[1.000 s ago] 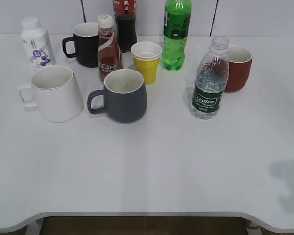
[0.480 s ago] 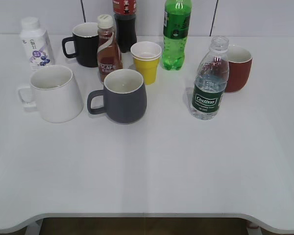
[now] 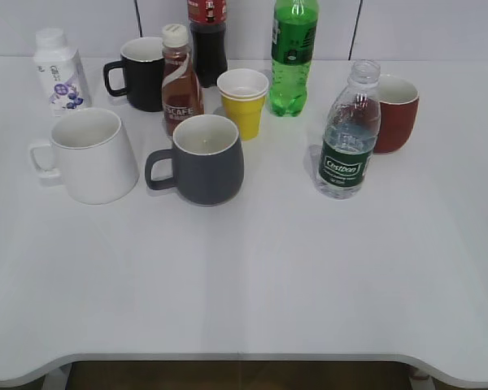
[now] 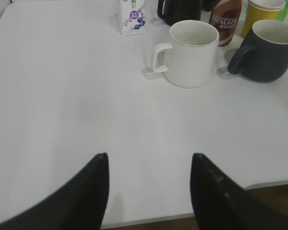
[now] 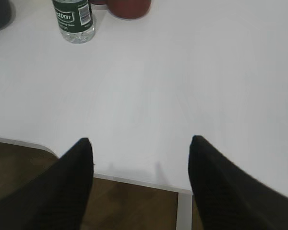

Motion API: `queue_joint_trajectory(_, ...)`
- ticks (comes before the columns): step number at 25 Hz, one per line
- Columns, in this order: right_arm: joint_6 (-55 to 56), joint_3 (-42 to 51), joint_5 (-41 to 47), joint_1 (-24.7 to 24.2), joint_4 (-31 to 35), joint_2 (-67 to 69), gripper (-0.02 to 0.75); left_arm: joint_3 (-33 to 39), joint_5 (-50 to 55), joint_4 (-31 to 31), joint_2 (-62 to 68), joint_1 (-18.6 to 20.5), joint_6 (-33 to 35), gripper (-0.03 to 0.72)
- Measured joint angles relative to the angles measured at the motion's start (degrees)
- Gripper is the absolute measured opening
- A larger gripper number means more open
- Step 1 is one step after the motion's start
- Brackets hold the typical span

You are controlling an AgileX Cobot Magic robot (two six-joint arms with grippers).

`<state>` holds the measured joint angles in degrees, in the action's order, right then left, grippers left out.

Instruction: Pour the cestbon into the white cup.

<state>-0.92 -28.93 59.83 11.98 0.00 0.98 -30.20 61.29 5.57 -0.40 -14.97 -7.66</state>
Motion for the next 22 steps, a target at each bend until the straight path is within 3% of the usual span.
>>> queue_joint_trajectory(6,0.0,0.0,-0.2,0.0,-0.3,0.1,0.470,0.0,0.0,0.0,0.0,0.6,0.1,0.352)
queue_joint_trajectory(12,0.0,0.0,-0.3,-4.2,-0.3,0.0,0.470,0.0,0.0,0.0,0.0,7.5,0.1,0.263)
queue_joint_trajectory(22,0.0,0.0,-0.3,-5.6,0.0,-1.5,0.468,0.1,-0.1,-0.1,0.0,7.8,0.1,0.216)
